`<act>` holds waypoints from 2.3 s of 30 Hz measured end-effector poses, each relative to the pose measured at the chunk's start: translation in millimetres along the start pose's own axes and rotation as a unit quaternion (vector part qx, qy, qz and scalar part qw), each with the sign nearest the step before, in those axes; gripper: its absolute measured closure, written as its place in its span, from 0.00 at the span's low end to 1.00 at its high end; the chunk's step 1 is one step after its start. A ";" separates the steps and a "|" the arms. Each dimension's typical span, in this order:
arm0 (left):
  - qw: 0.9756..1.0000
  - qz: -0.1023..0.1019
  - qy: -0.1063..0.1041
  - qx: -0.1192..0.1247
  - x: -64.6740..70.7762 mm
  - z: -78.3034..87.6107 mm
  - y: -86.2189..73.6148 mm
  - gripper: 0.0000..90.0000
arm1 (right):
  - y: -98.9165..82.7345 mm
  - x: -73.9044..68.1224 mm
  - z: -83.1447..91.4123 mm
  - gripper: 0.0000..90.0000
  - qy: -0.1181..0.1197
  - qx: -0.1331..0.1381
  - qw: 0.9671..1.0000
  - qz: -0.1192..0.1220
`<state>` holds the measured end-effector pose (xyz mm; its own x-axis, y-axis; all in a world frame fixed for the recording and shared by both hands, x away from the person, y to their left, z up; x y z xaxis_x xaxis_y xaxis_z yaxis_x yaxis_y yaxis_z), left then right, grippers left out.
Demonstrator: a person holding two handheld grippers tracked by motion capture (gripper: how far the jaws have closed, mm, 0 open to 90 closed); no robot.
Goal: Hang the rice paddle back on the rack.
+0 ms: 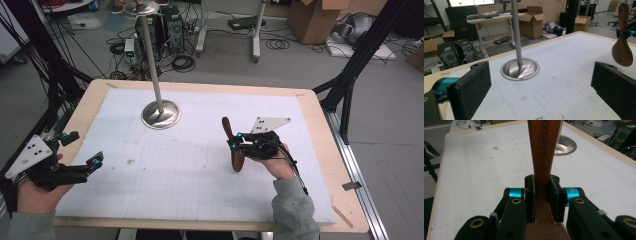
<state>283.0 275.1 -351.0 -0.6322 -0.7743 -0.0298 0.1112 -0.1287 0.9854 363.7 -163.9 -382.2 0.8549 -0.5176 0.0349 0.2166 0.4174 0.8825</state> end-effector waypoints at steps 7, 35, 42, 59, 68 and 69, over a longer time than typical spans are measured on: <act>1.000 -0.008 0.006 -0.006 -0.4 0.3 -1.1 0.04 | 7.6 6.0 2.1 0.87 0.001 0.020 1.000 -0.023; 1.000 0.002 0.006 -0.004 -1.4 4.1 -3.7 0.04 | 67.7 33.6 0.7 0.87 0.010 0.033 0.999 -0.027; 1.000 0.003 0.008 -0.005 -1.9 6.3 -4.6 0.04 | 86.3 35.3 -2.5 0.87 0.016 0.043 0.998 -0.030; 1.000 0.001 0.007 -0.011 -0.7 7.5 -7.7 0.04 | 113.8 41.1 -22.0 0.87 0.010 0.043 0.998 -0.038; 1.000 -0.001 0.003 -0.015 1.1 7.1 -9.6 0.04 | 127.2 49.8 -32.2 0.87 0.005 0.048 0.998 -0.048; 1.000 0.000 0.004 -0.015 1.0 7.0 -10.0 0.04 | 130.1 50.0 -32.7 0.87 0.003 0.050 0.998 -0.047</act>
<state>275.8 280.0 -359.7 -0.6262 -0.7790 -0.0311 0.1341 -0.1469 0.9800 450.0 -111.1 -281.0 0.8358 -0.5464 -0.0535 0.2487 0.2900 0.9241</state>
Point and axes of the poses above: each handheld gripper's, and its own axes: z roughly backward along the jaws, y roughly out of its top, x roughly to its right, the point moved 6 cm from there along -z, roughly forward along the jaws, and after that the axes turned 5 degrees about -y, right-handed, at the moved point
